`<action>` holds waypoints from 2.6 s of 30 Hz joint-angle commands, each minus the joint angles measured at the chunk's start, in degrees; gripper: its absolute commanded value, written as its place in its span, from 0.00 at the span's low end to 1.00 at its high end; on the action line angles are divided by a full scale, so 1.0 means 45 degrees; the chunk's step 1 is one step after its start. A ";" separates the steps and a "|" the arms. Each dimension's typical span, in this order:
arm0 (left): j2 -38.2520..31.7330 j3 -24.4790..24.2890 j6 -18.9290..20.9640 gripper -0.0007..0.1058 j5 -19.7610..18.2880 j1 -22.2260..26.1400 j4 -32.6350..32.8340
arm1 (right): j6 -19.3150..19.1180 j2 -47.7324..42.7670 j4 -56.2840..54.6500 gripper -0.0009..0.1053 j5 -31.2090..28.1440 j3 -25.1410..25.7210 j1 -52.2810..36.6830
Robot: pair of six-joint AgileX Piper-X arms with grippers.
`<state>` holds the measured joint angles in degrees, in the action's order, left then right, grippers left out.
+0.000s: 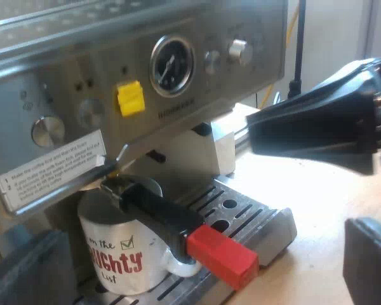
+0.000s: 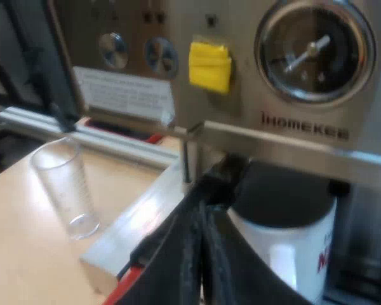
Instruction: Place mug into machine
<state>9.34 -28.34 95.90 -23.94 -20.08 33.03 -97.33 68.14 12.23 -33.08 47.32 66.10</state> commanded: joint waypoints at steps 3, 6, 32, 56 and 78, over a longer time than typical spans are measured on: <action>-0.0091 -0.0249 0.0142 0.82 -0.0040 -0.0053 -0.0370 | -0.0690 0.0836 0.0777 0.01 -0.0469 0.0810 -0.0101; -0.0091 -0.0318 0.0142 0.82 -0.0040 -0.0053 -0.0371 | -0.0700 0.1346 0.0775 0.01 -0.0467 0.1361 -0.0389; -0.0091 -0.0308 0.0142 0.82 -0.0069 -0.0053 -0.0371 | -0.0710 0.3488 0.0751 0.01 -0.0887 0.3638 -0.2403; -0.0006 -0.1504 0.2163 0.82 0.1183 -0.0014 0.0024 | -0.0354 -0.0273 -0.6191 0.73 -0.0713 0.3638 0.0528; 0.4904 -0.5014 0.3499 0.82 0.0875 0.4168 0.1221 | 0.0370 -0.5447 -1.3422 0.73 0.5720 0.3638 -1.0052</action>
<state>31.53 -50.34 110.99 -19.54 -2.37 37.62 -95.24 44.58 -46.55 -11.24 63.07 25.45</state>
